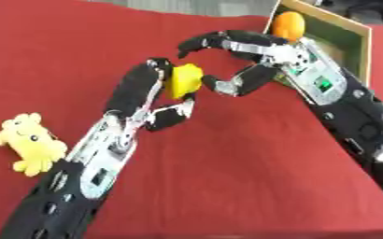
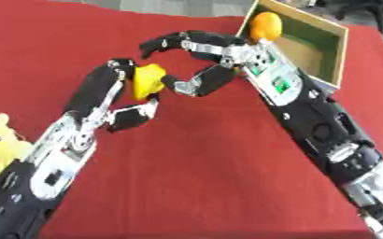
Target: Pick up the objects with one hand, pass them to the other hand, and then place them into the box on the other side of the table.
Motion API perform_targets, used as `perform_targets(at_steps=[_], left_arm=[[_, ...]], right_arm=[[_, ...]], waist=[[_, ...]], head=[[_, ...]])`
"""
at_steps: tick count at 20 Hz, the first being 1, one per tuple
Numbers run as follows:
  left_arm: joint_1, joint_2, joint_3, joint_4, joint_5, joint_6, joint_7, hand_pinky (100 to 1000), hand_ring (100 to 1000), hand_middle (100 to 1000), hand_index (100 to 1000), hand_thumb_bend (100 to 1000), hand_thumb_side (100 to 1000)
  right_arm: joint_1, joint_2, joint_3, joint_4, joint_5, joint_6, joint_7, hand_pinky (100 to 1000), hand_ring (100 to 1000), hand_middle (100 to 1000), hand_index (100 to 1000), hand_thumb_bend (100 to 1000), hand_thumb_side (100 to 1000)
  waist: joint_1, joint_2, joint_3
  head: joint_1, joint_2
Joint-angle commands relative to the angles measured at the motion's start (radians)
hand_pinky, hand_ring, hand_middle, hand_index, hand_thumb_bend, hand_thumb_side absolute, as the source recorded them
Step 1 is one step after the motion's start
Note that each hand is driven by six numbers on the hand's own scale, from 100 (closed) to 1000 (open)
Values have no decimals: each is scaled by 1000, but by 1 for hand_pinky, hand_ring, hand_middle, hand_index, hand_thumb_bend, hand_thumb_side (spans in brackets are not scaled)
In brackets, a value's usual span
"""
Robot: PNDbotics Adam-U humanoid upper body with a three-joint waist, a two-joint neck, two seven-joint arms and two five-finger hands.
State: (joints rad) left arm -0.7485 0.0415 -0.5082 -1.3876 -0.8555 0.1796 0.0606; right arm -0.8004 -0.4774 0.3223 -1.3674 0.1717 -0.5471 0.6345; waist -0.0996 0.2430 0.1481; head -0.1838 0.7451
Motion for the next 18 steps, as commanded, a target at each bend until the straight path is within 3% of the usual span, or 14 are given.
perform_targets(at_steps=[1,18], left_arm=[[-16,-15,7,-15,-1,4,2,618,620,551,598,100,372],[-32,-48,1,-4,7,3,-4,615,618,549,601,100,396]], right_arm=[[-14,-9,-3,5,20,-291,272,955,1000,849,978,100,565],[-13,0,-4,47,62,-336,272,953,1000,821,953,100,613]], waist=[[1,-12,-2],[-6,-9,2]], head=[[-4,3],[-14,7]])
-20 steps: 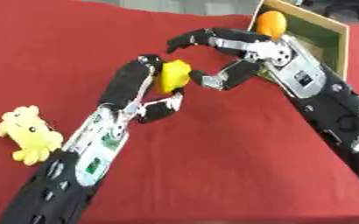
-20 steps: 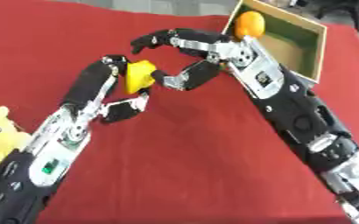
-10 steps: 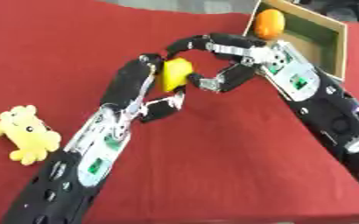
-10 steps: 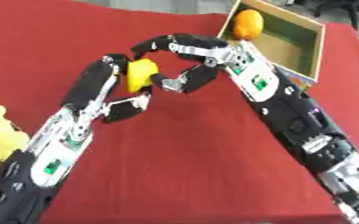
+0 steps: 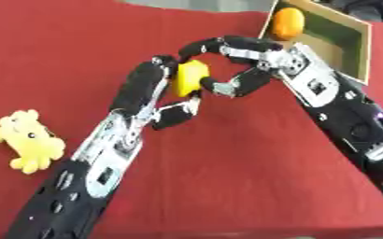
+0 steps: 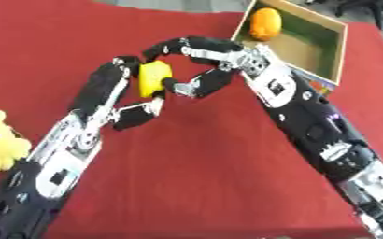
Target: Pick up the objects with one hand, pass them to the other hand, and then place them into the box on the other side of the table.
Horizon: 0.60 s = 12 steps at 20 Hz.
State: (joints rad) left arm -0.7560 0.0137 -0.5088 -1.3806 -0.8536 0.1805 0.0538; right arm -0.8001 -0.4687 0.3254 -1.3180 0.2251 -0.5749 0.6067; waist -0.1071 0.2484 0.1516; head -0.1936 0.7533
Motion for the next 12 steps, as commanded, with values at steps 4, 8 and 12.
perform_targets(at_steps=[4,8,12], left_arm=[[-31,-22,2,-13,7,0,8,616,618,549,604,100,392],[-31,-24,1,-15,6,1,10,614,618,549,606,100,393],[-33,-24,-1,-24,8,-2,13,612,617,548,609,100,393]], right_arm=[[-12,-8,0,6,18,-317,300,951,1000,787,938,100,630],[-12,-7,3,16,27,-326,300,947,1000,741,901,100,638],[-11,-7,3,22,35,-331,300,939,1000,690,853,100,638]], waist=[[2,-14,-2],[2,-14,-3],[2,-12,-4]], head=[[-6,-2],[-7,-2],[-5,-2]])
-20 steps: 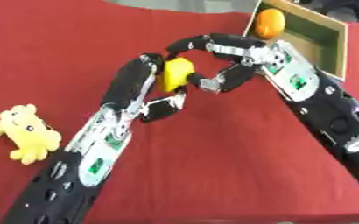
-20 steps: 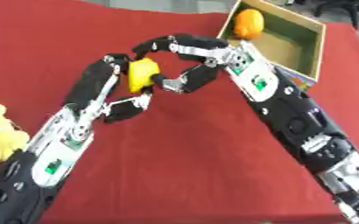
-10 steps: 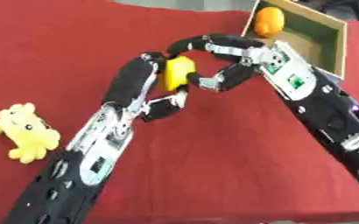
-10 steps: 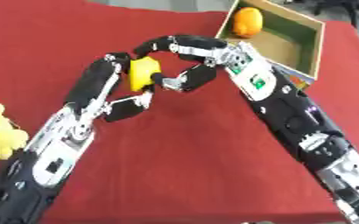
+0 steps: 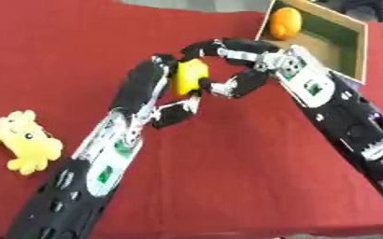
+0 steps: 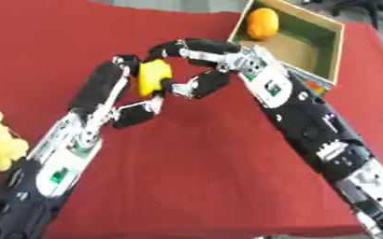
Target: Pick up the objects with one hand, pass them to the other hand, and then place them into the box on the other side of the table.
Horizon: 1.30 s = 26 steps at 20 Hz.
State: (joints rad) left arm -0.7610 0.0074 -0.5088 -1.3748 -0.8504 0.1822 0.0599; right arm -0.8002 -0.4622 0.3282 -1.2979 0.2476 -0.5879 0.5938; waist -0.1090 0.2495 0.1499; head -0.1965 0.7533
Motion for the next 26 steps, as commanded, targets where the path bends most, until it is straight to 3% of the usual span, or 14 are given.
perform_targets(at_steps=[1,11,19,26], left_arm=[[-29,-18,-2,-34,5,-5,8,612,617,548,609,100,394],[-34,-18,-12,-59,10,-10,-2,609,616,548,611,100,391],[-43,-21,-14,-76,8,-11,-8,607,616,548,618,100,390],[-46,-26,-15,-70,11,-5,-4,605,615,549,627,100,391]], right_arm=[[-11,-13,0,3,15,-319,313,939,1000,687,849,100,638],[-8,-13,-3,13,9,-312,313,911,1000,601,740,100,578],[-7,-11,4,23,6,-309,313,879,1000,513,638,100,460],[-7,-12,7,8,-40,-261,313,844,1000,439,559,100,409]], waist=[[4,-13,-2],[1,-13,-1],[1,-13,-1],[0,-13,-1]], head=[[-2,-2],[-4,-4],[-7,-2],[-9,2]])
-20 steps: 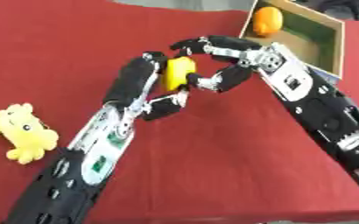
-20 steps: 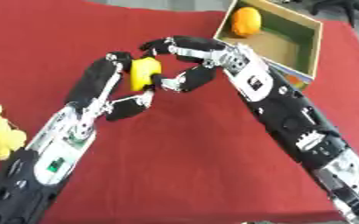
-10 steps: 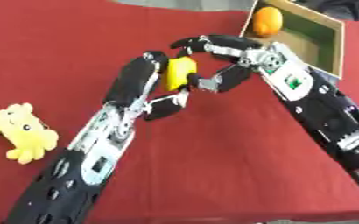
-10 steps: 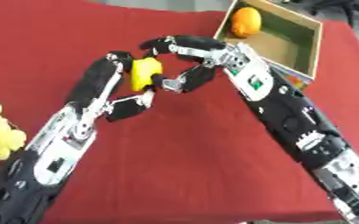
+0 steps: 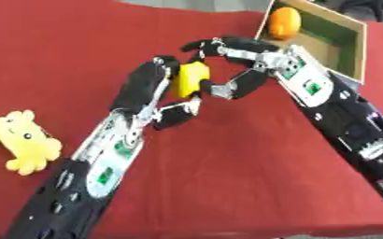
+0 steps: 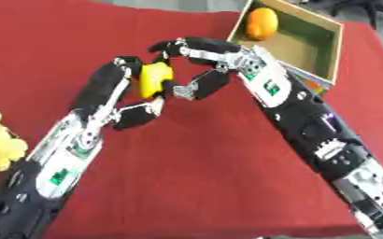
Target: Pick up the objects with one hand, pass them to the other hand, and then place them into the box on the other side of the table.
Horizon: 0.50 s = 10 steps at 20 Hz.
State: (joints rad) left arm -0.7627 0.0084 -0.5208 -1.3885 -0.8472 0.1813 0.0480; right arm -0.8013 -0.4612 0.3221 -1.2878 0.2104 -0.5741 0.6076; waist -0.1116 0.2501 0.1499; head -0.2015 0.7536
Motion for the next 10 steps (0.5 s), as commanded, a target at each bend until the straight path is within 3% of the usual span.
perform_targets(at_steps=[1,3,6,10], left_arm=[[-45,-28,-3,-54,8,-3,10,604,615,549,629,100,389],[-47,-30,-3,-52,8,-3,13,604,615,549,633,100,386],[-49,-31,-3,-50,9,-3,16,603,615,550,637,100,369],[-52,-33,-4,-48,9,-1,14,603,617,552,645,100,312]], right_arm=[[-6,-14,14,-6,-7,-270,299,843,1000,436,557,100,401],[-5,-16,17,-12,-11,-263,299,837,1000,426,545,100,345],[-5,-19,20,-13,-9,-253,299,826,1000,396,510,100,143],[-6,-19,22,-11,-11,-240,299,818,1000,369,457,100,210]], waist=[[3,-13,-2],[3,-13,-1],[2,-14,1],[1,-15,3]], head=[[-4,2],[-5,2],[-6,3],[-6,3]])
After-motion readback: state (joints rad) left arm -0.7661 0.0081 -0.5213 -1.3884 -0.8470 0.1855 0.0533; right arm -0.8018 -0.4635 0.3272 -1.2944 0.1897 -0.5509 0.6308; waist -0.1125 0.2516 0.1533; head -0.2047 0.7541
